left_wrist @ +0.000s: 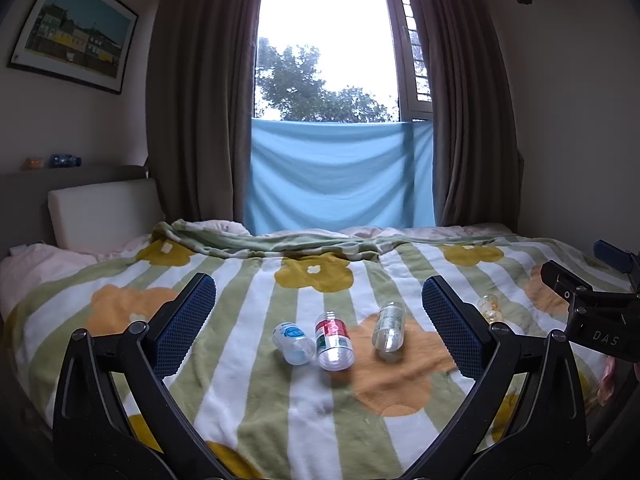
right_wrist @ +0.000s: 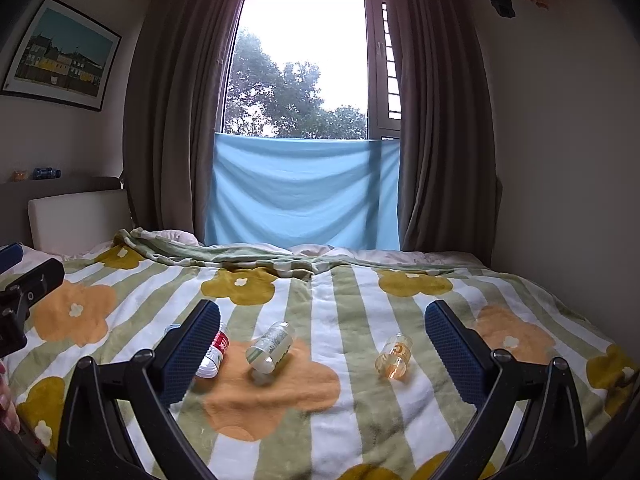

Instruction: Flip cup upside down

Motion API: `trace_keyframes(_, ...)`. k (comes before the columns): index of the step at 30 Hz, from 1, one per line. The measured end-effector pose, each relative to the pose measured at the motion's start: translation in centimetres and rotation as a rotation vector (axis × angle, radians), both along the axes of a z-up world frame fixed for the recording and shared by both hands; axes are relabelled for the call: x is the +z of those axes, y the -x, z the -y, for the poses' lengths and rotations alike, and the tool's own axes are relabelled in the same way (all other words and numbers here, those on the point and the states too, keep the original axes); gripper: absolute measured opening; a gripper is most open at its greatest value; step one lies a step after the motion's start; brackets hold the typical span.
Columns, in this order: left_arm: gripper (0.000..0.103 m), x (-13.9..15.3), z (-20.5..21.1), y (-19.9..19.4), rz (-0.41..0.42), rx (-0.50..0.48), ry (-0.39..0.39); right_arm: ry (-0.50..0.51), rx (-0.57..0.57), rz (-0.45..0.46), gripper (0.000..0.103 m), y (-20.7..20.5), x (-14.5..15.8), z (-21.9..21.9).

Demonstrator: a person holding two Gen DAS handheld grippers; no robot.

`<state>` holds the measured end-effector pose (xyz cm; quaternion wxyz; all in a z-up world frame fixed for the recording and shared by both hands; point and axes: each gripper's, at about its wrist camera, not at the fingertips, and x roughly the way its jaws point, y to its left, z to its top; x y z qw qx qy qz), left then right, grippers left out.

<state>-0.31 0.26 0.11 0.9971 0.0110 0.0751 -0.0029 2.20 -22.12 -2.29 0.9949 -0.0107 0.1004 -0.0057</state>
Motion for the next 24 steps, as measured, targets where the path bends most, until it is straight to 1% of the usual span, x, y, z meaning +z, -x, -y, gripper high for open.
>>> trace_keyframes(24,0.103,0.06,-0.05,0.03,-0.011,-0.004,0.005,-0.014,-0.011,-0.014,0.103,-0.03,-0.30,0.54)
